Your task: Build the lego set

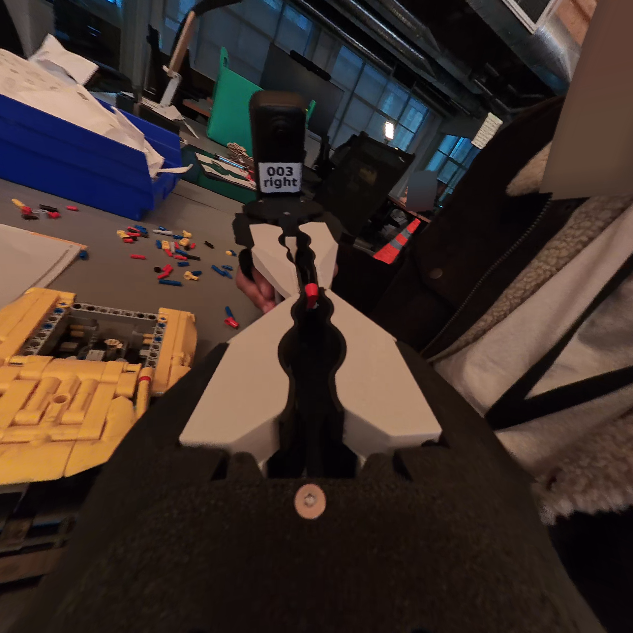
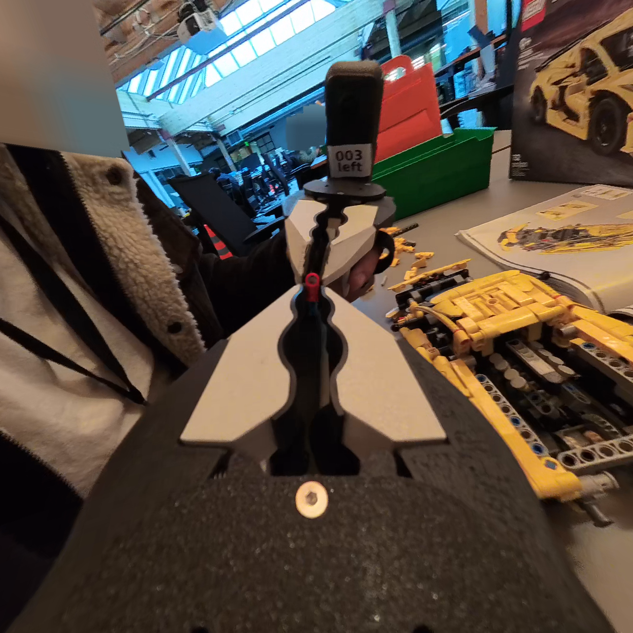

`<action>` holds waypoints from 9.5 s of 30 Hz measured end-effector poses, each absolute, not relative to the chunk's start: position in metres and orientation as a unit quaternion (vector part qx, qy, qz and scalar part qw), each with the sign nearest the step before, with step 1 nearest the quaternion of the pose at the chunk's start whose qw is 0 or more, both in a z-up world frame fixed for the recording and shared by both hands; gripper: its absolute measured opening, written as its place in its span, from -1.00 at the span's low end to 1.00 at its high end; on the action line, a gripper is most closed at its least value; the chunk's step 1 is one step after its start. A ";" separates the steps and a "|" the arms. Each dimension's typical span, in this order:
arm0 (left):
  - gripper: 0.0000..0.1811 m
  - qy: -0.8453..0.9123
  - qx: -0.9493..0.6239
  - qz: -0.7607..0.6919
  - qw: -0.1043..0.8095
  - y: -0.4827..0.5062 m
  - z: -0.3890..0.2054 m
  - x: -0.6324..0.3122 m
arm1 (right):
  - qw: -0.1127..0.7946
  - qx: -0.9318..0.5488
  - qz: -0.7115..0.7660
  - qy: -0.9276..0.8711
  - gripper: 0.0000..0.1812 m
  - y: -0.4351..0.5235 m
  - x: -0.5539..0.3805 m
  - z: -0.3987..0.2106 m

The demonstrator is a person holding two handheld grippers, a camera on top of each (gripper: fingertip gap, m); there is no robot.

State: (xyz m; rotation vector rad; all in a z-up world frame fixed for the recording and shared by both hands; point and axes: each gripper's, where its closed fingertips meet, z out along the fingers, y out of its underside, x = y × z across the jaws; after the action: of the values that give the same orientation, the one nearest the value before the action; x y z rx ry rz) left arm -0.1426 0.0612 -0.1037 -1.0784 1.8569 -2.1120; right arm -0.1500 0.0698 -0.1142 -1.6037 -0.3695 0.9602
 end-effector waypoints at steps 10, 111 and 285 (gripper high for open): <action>-0.80 0.549 -0.440 -0.699 0.126 0.073 -0.105 -0.104 | 0.662 -0.604 0.445 -0.017 -0.93 0.084 -0.099 -0.081; -0.96 0.467 -0.543 -0.693 0.082 0.030 -0.096 -0.024 | 0.643 -0.738 0.195 0.068 -0.94 0.000 -0.052 -0.131; -0.95 0.335 -0.460 -0.810 0.142 0.222 -0.061 -0.068 | 0.668 -0.671 0.318 -0.050 -0.94 0.196 -0.042 -0.069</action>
State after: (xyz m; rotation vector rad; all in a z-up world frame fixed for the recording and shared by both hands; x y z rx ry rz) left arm -0.0684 0.2222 -0.0608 -1.3275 0.9681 -2.3363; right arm -0.0423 0.1963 -0.0690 -1.5143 -0.1132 0.7180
